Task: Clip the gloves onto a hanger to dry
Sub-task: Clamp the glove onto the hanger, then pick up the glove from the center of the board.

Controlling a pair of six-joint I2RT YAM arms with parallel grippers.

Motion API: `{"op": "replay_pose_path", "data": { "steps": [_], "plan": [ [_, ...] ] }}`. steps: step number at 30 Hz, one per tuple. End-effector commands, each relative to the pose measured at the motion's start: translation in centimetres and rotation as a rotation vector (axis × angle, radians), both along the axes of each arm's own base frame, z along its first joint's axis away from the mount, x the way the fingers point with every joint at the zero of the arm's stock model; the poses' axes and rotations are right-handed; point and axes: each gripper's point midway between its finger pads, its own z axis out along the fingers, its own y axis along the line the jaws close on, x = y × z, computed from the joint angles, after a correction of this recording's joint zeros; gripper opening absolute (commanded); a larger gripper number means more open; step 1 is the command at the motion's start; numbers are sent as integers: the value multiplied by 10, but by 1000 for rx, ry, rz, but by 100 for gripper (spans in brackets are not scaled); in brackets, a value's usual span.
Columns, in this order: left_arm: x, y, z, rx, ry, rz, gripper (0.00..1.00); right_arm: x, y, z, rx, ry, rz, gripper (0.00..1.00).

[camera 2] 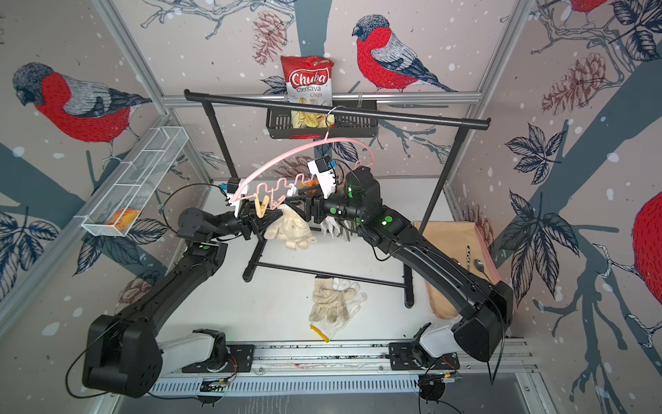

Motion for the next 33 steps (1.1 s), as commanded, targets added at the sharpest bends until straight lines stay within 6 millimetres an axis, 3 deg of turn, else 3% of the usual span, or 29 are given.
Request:
{"op": "replay_pose_path", "data": {
  "steps": [1,8,16,20,25,30,33],
  "plan": [
    [7,10,1,-14,-45,82,32,2,-7,4,11,-22,-35,68],
    [19,21,-10,29,-56,232,44,-5,-16,2,-6,-7,-38,69],
    [32,44,-40,177,26,471,44,-15,-51,2,31,11,-141,69],
    [24,53,-48,188,54,535,43,-18,-73,-10,7,32,-220,69],
    [-3,73,-32,140,-18,668,43,-21,-95,-17,9,43,-304,68],
    [-34,110,-15,121,-41,885,75,-15,-114,-22,3,67,-412,68],
    [-52,128,-12,145,-33,986,86,-10,-123,-26,-24,80,-470,67]
  ]
}}
